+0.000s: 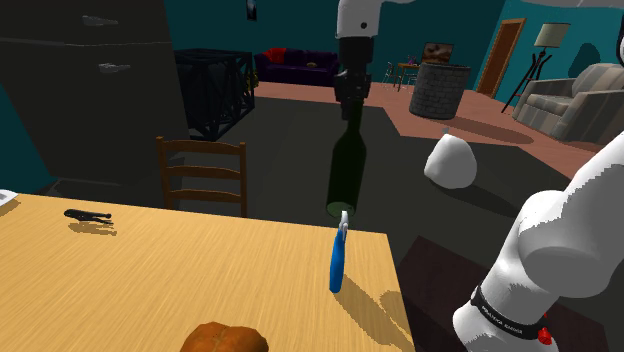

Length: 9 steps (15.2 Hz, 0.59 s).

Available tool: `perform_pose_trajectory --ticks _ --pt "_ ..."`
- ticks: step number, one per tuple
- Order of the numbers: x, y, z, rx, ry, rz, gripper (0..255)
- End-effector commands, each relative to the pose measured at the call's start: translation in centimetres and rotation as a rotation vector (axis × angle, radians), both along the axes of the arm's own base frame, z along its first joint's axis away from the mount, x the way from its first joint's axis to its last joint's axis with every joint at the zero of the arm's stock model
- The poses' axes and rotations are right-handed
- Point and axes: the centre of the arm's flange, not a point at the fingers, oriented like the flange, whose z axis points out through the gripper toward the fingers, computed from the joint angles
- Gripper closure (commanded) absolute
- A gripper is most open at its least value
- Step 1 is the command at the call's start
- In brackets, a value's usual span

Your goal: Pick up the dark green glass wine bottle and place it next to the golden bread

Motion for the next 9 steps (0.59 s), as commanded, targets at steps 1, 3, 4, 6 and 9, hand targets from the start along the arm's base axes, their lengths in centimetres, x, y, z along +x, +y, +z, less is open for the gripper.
perform_pose_trajectory --ticks 1,3,4,6,9 --pt "-0.2 0.0 1.1 0.000 0.000 0.000 255" --pt "-0.2 0.0 2.2 0.000 0.000 0.000 255" --pt "-0.2 0.0 2.7 0.000 0.000 0.000 255" --pt "-0.2 0.0 3.8 0.000 0.000 0.000 255" --pt "-0.2 0.0 5.4 0.000 0.000 0.000 255"
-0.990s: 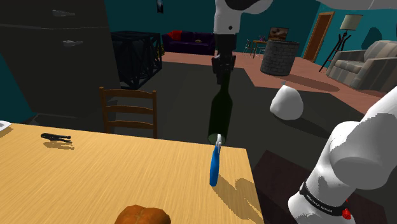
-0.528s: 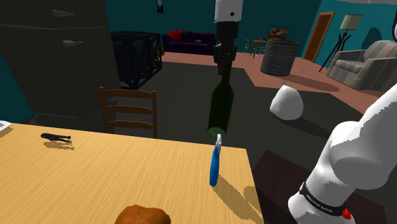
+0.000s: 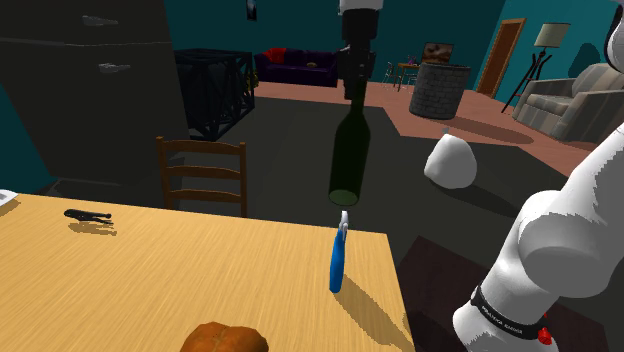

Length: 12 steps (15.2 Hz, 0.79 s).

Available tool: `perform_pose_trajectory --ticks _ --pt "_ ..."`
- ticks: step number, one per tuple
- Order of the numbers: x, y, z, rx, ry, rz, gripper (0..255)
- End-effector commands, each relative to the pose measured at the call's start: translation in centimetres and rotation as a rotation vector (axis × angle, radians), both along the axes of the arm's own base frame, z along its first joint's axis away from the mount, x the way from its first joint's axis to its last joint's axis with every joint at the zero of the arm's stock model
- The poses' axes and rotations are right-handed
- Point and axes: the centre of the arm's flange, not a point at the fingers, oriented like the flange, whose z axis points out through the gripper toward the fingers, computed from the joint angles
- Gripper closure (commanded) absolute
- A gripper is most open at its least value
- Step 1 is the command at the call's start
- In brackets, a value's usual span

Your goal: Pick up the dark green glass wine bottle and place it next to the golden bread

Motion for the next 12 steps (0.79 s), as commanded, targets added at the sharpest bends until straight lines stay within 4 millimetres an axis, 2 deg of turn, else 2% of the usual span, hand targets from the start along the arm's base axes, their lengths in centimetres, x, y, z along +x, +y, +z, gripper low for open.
perform_pose_trajectory --ticks 1,12 --pt "-0.2 0.0 1.0 0.000 0.000 0.000 255" --pt "-8.6 10.4 6.8 0.000 0.000 0.000 255"
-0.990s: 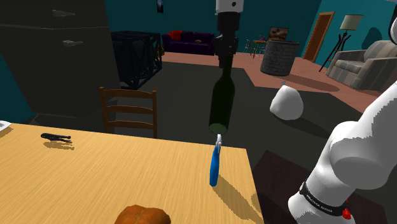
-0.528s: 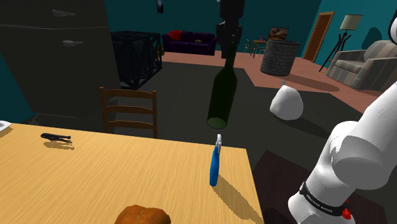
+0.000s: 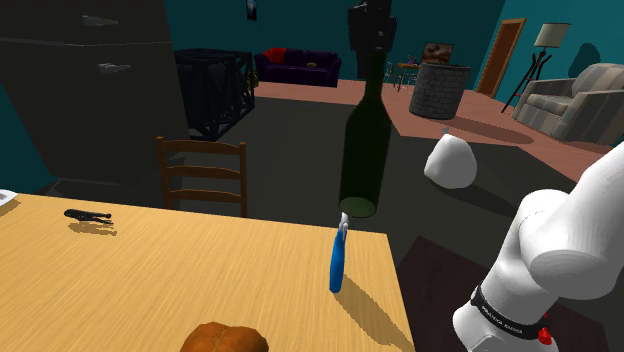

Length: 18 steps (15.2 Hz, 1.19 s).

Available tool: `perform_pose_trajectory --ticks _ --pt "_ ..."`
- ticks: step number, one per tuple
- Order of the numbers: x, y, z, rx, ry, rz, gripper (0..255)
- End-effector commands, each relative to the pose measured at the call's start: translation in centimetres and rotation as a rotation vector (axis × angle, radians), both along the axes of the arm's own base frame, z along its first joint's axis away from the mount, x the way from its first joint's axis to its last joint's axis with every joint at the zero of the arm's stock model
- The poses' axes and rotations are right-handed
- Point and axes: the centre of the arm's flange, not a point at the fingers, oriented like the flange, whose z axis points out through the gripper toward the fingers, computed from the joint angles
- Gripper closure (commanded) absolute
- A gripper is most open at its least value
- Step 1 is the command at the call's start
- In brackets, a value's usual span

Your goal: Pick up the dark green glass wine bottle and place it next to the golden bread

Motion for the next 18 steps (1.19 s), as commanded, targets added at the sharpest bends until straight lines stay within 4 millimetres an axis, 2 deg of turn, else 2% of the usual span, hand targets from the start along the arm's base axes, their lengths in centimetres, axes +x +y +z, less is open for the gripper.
perform_pose_trajectory --ticks 1,18 --pt "-1.6 2.0 1.0 0.000 0.000 -0.001 255" --pt "-14.6 18.0 9.9 0.000 0.000 -0.001 255"
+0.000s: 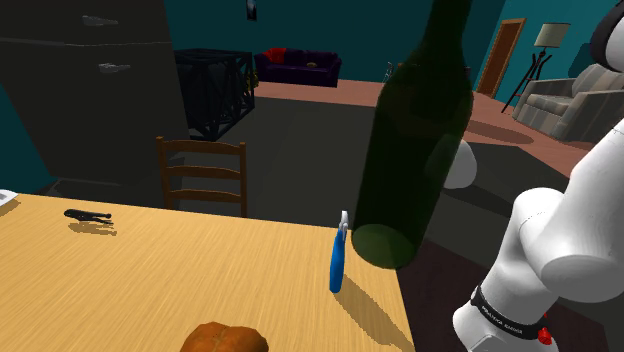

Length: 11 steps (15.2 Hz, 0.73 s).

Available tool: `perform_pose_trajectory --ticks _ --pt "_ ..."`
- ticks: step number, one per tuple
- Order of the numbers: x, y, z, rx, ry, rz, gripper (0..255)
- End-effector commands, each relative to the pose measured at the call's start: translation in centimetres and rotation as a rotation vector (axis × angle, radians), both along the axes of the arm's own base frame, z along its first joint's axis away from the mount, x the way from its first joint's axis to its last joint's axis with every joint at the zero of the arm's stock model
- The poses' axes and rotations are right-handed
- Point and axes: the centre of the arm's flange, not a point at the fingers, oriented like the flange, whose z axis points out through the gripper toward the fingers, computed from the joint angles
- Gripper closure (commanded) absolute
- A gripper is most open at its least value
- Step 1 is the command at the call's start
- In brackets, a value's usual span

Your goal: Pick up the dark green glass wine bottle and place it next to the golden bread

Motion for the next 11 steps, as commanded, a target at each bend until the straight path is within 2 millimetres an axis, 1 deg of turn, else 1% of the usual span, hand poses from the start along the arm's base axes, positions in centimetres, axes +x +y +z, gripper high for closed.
perform_pose_trajectory --ticks 1,4,11 --pt "-1.4 1.7 0.8 0.000 0.000 -0.005 255" --pt "-3.5 4.3 2.3 0.000 0.000 -0.005 255" --pt "-3.5 4.3 -1.4 0.000 0.000 -0.005 255"
